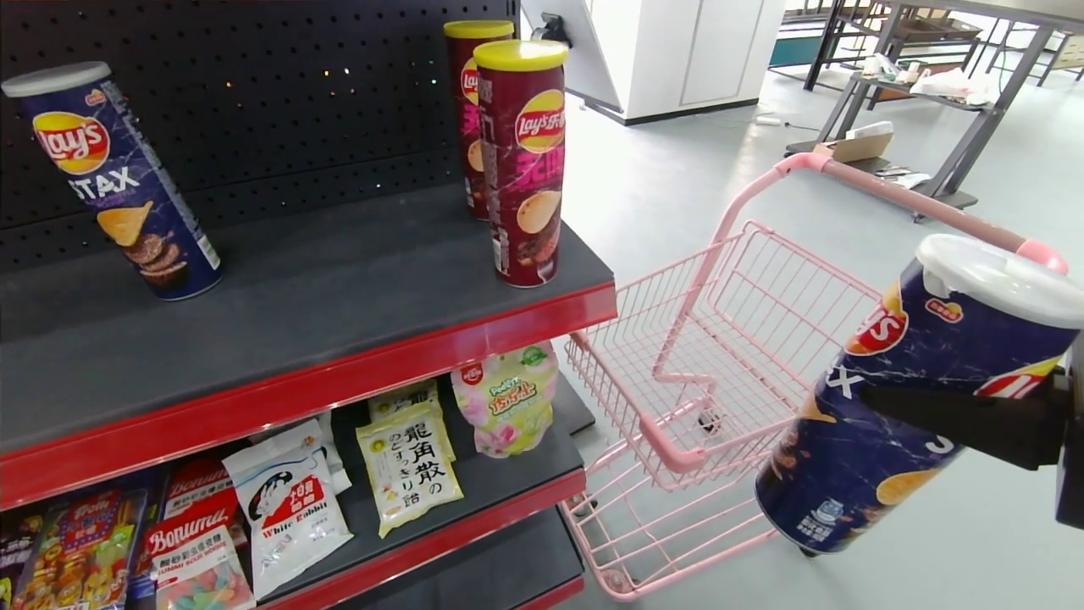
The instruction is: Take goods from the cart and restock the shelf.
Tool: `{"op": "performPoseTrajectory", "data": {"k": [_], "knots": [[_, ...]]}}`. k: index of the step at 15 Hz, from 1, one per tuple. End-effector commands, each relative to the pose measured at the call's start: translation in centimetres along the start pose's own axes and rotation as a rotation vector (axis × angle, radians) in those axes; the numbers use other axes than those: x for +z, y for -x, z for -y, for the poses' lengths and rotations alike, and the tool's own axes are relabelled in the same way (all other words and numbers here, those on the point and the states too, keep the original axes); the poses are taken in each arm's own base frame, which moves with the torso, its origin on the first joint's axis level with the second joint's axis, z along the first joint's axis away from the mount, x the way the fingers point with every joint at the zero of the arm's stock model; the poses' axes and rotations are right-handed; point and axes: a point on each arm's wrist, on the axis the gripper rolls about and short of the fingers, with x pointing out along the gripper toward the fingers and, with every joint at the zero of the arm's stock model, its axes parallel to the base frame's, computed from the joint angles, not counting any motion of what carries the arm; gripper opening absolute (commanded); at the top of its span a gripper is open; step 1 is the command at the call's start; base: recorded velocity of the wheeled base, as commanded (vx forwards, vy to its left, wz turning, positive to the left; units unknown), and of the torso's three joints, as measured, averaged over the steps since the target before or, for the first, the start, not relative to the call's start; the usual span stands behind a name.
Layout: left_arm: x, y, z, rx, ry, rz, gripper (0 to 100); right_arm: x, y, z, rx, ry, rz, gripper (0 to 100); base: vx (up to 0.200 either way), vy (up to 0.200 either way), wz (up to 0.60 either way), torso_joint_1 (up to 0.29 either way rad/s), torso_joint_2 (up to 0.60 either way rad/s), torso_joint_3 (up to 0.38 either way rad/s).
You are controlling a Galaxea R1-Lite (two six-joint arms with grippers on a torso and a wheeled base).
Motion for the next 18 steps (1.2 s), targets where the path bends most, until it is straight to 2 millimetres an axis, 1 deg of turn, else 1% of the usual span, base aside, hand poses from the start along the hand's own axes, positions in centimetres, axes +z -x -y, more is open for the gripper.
{"op": "performPoseTrajectory", "data": {"k": [1,7,13,18], "knots": [[0.0,0.0,0.0,0.001,0.001,-0.001,100,0.1,-0.2,0.0,0.001,0.006,-0.002,0,0.0,0.0,0.0,0.198,-0.57,-0.378],[0.0,0.0,0.0,0.001,0.001,-0.001,100,1.2,-0.6,0.2,0.0,0.009,0.018,0,0.0,0.0,0.0,0.203,-0.56,-0.359],[0.0,0.0,0.0,0.001,0.001,-0.001,100,1.2,-0.4,0.3,-0.012,0.005,0.022,0,-0.2,0.0,0.0,0.031,-0.06,-0.038],[0.0,0.0,0.0,0.001,0.001,-0.001,100,1.1,-0.4,0.3,-0.016,0.003,0.021,0,0.0,0.0,0.6,-0.003,0.0,0.0]]}}
